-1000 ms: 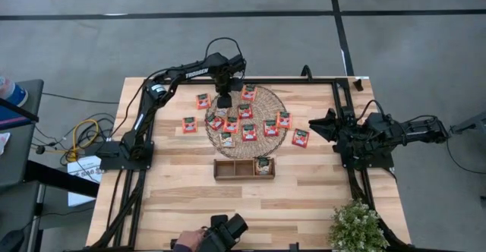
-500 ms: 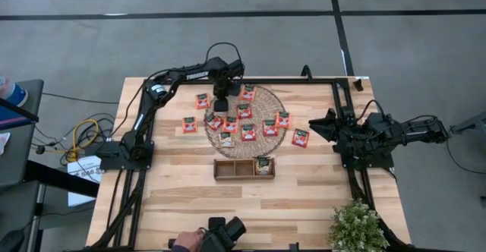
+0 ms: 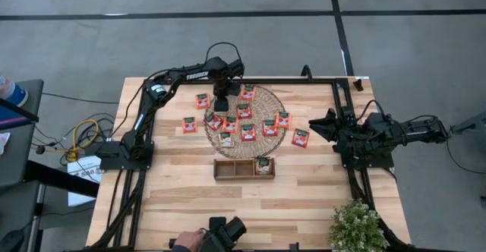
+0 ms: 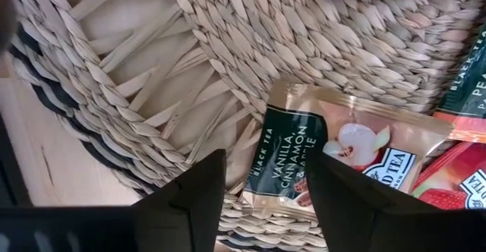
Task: Pick & Place Tea
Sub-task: Put the gold tea bag into the right section of the wooden organizer
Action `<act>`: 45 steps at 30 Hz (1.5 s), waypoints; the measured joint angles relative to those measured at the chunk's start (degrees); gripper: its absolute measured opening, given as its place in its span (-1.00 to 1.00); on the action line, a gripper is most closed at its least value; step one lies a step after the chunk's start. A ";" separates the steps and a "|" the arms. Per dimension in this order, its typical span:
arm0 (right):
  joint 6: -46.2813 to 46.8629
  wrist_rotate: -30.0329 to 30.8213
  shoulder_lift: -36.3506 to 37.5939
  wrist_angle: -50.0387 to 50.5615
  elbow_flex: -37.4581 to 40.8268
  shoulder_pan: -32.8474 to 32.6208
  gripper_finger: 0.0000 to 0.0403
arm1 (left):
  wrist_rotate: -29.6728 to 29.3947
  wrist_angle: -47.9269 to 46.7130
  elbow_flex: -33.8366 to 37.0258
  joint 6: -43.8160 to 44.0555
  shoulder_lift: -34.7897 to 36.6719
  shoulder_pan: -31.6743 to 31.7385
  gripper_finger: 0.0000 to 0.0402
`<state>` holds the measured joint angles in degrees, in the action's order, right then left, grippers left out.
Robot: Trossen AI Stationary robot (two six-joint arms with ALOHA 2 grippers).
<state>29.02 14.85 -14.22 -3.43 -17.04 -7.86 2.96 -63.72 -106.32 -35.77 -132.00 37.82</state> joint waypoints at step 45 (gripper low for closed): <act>6.11 -1.16 -8.53 -0.46 0.00 3.56 -0.47 | -9.31 -14.24 -27.83 13.99 4.08 -13.79 -1.00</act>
<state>35.12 13.69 -22.75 -3.89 -17.04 -4.30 -6.35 -77.97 -134.15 -21.78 -127.92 24.03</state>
